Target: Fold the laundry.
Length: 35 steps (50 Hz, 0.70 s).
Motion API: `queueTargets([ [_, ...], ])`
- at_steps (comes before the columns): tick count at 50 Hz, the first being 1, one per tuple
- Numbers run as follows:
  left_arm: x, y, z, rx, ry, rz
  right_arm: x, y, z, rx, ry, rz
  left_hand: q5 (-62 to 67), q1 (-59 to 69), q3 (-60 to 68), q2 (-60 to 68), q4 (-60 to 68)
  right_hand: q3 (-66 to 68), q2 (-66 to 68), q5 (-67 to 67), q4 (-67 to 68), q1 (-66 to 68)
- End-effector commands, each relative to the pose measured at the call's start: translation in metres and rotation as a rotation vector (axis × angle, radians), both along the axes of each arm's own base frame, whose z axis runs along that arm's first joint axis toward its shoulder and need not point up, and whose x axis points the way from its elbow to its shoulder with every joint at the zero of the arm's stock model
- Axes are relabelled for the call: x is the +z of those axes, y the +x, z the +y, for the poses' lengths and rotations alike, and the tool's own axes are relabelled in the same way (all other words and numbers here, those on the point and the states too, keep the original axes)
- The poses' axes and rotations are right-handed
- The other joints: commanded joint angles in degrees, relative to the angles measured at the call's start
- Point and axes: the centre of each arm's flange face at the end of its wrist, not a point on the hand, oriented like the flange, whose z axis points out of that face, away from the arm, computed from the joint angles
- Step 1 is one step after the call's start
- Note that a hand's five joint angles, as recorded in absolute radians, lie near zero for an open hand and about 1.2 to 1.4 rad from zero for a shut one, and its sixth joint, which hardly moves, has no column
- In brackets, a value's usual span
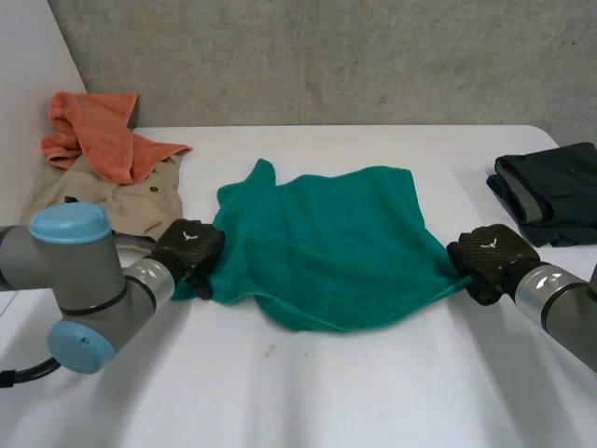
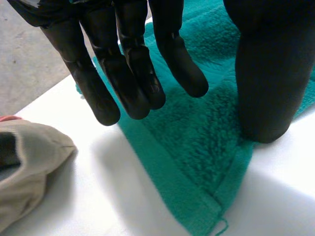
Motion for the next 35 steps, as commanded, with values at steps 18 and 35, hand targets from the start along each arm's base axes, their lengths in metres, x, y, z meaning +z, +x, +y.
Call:
queueTargets([
  [18,0.020,0.013,0.031,0.028,-0.005,-0.010,0.020,0.003,0.009,0.015,-0.018,-0.003,-0.6,-35.4,-35.9,-36.3,-36.5,12.3,12.6,12.9,11.9,23.0],
  [35,0.004,0.011,0.027,0.023,0.031,-0.021,0.011,0.001,0.009,0.008,0.014,0.001,-2.6,-37.5,-37.9,-38.3,-38.5,12.3,12.6,12.9,11.9,23.0],
])
